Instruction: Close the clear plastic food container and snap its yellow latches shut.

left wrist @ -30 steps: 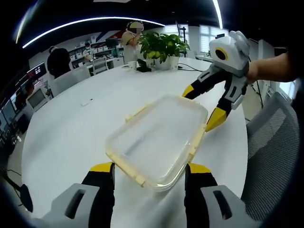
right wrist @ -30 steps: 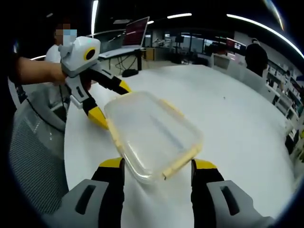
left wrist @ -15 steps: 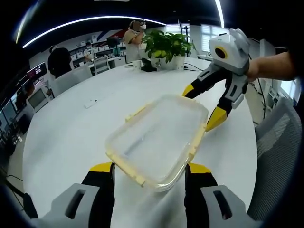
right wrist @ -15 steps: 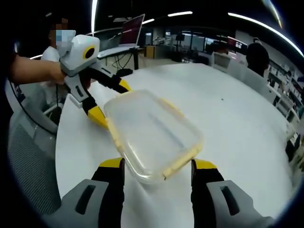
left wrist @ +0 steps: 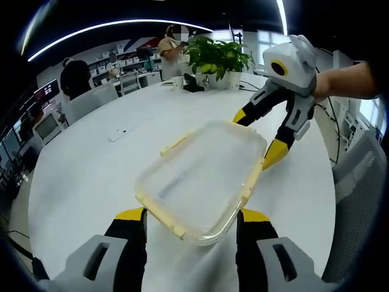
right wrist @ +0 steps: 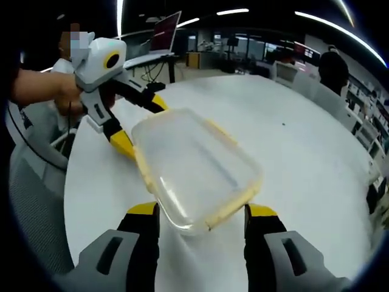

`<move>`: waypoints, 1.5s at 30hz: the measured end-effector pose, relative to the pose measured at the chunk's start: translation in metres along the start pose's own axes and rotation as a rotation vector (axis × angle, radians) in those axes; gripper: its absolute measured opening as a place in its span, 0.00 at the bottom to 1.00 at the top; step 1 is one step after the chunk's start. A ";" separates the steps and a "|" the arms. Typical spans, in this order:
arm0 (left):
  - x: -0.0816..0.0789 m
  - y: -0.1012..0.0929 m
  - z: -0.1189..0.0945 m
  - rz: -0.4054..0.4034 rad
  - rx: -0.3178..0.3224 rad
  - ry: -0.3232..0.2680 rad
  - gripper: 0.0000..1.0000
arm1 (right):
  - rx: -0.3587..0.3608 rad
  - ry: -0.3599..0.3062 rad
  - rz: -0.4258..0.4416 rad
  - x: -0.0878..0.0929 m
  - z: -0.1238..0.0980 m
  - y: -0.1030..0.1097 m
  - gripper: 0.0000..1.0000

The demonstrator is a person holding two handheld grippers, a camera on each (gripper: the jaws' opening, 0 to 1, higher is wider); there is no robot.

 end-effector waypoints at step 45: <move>0.021 -0.047 -0.080 -0.112 -0.039 -0.147 0.74 | 0.177 -0.160 0.140 0.040 -0.085 0.044 0.75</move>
Point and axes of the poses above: the point that each gripper's makers call its tool centre point, and the gripper's own axes: z roughly forward along the fingers, y roughly to its left, x roughly out of its underside, the point moved 1 cm from there along -z, roughly backward along the fingers, and after that the axes turned 5 degrees about x, right-handed, at the moved point
